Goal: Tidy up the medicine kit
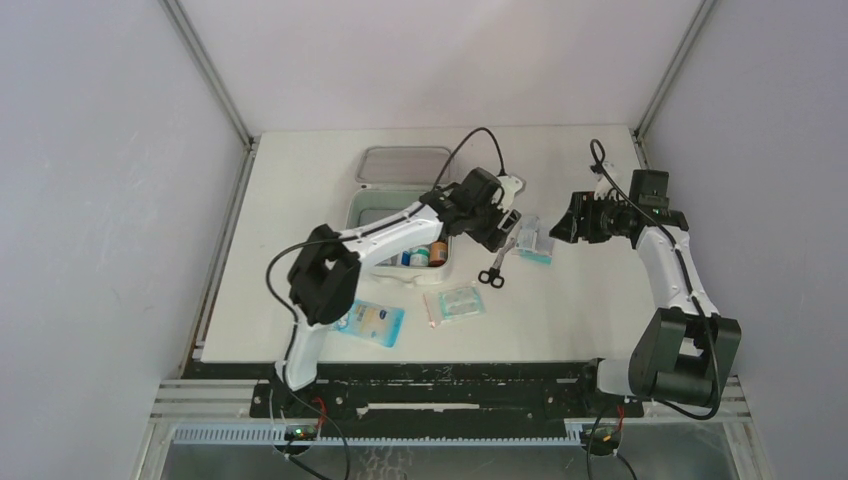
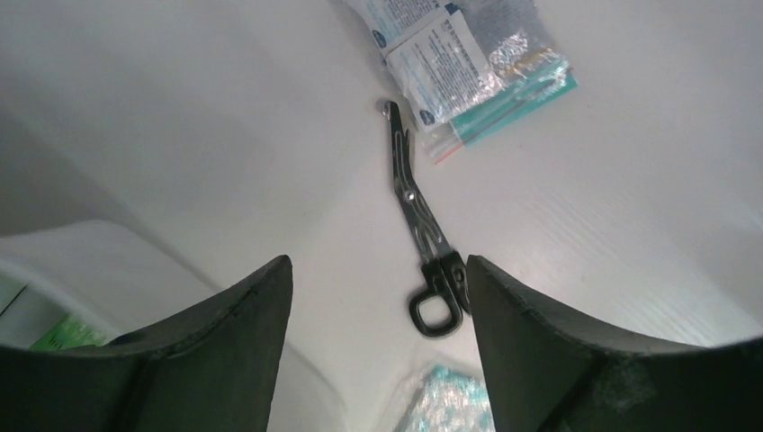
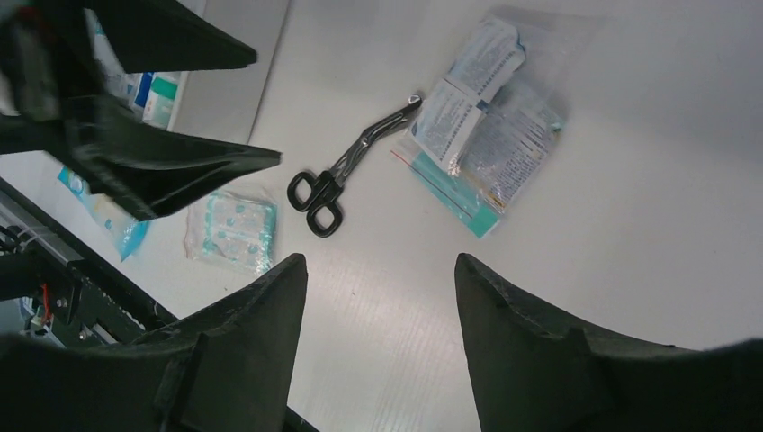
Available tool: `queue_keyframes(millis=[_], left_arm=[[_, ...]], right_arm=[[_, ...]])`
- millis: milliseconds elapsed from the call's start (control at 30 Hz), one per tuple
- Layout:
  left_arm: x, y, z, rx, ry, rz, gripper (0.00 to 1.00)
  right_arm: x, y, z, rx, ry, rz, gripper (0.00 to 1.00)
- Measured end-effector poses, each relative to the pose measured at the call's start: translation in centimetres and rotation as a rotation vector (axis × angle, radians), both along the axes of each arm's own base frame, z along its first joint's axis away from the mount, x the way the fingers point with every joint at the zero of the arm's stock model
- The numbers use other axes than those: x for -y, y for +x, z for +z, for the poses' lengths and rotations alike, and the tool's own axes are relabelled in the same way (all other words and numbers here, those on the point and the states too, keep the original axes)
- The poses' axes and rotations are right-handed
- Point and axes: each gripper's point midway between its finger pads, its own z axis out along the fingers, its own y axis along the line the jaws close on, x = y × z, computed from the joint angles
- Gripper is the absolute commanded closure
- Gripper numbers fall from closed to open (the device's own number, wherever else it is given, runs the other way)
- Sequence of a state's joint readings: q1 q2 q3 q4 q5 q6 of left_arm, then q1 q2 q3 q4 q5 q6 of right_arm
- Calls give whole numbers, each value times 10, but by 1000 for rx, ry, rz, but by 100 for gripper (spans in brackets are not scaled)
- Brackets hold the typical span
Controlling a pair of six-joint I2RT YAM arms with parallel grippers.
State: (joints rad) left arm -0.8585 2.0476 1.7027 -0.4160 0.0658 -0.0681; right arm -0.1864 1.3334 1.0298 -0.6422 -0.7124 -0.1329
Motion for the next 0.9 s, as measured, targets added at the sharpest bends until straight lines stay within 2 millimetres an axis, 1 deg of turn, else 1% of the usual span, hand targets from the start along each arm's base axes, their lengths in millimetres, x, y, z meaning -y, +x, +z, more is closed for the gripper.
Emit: queue_keyframes(millis=[133,233,333,467,600,733,900], left_arm=[[17,9,-34,-27,50,5,34],[22,12,-53,-48,81,11,35],[26,13,-67,-62,107,10,36],[31,12,-79,-71,125,6,39],[37,6,-89,-82,146,-8,44],[44,1,-95,-82,160,-22,50],[49,-1,-95,-74,167,-34,56]], right_arm=[[7,-1,-2,-9,11,-26,40],[9,-1,-2,-8,18,-29,40],[9,-1,-1,-7,28,-29,40],[10,-1,0,-5,36,-29,41],[11,-1,1,-2,46,-30,41],[12,-2,2,-2,52,-32,41],[11,-3,3,-2,65,-26,42]])
